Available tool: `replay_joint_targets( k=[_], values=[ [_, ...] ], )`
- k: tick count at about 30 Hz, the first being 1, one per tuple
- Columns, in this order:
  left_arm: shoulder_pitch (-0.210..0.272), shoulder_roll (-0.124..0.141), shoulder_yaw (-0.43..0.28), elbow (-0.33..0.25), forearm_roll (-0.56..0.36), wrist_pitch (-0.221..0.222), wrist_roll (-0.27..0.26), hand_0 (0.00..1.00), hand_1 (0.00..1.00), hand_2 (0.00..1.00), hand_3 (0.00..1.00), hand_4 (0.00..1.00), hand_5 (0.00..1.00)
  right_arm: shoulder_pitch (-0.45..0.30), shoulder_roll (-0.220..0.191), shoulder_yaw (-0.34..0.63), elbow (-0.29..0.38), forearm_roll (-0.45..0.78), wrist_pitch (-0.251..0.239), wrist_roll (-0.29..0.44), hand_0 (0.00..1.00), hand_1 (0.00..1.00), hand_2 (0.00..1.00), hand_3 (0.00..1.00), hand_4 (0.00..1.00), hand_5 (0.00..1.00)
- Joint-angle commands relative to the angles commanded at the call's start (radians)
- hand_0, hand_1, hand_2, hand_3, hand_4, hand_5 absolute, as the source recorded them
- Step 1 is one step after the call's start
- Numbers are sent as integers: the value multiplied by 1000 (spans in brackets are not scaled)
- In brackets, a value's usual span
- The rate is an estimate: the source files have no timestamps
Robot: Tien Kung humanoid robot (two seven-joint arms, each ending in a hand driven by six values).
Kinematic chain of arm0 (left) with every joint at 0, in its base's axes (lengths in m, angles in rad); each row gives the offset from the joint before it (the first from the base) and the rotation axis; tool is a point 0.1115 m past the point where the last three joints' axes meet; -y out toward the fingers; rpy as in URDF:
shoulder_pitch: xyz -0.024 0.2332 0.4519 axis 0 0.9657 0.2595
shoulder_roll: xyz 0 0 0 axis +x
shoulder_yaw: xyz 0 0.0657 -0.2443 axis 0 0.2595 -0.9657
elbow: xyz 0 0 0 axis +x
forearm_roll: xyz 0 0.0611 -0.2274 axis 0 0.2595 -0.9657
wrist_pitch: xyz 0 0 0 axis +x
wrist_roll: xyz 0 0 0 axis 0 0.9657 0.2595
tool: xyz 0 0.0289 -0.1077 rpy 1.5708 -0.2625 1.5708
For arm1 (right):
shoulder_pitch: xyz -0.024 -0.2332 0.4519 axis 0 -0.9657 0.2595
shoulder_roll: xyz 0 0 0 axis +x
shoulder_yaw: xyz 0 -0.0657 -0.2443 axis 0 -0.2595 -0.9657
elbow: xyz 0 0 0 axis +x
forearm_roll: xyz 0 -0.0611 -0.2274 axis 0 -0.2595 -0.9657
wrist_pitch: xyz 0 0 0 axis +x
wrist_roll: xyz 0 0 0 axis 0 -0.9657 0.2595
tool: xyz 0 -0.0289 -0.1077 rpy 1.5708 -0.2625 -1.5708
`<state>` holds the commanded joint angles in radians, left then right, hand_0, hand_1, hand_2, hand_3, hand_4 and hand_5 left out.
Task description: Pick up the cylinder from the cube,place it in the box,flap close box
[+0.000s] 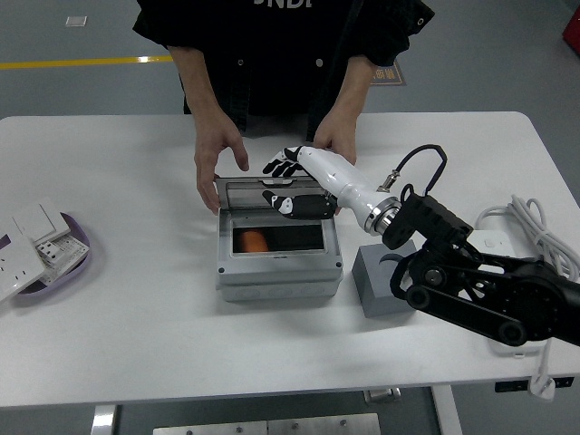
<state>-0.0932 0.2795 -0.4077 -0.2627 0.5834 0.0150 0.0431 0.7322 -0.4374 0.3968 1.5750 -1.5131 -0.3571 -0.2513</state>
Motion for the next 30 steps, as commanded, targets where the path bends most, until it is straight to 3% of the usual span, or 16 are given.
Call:
replay_joint_targets(
  k=[6,19,24,30],
  values=[
    [2,3,-8,0,6,1,-1,596,623,616,634,679,212,-62,-43,-4,93,-10,-18,2,719,634,634,652,633,361],
    [4,0,-9,0,10,3,0,596,623,615,632,677,212,-153,-42,1,36,216,-51,87,693,628,630,650,625,363],
    [6,1,-11,0,10,3,-1,596,623,615,632,677,211,-186,-66,63,51,258,-63,107,678,630,636,654,619,363],
    [9,1,-17,0,12,2,-1,596,624,615,633,677,210,-273,-128,201,134,250,-81,137,674,629,635,654,613,362]
  ],
)
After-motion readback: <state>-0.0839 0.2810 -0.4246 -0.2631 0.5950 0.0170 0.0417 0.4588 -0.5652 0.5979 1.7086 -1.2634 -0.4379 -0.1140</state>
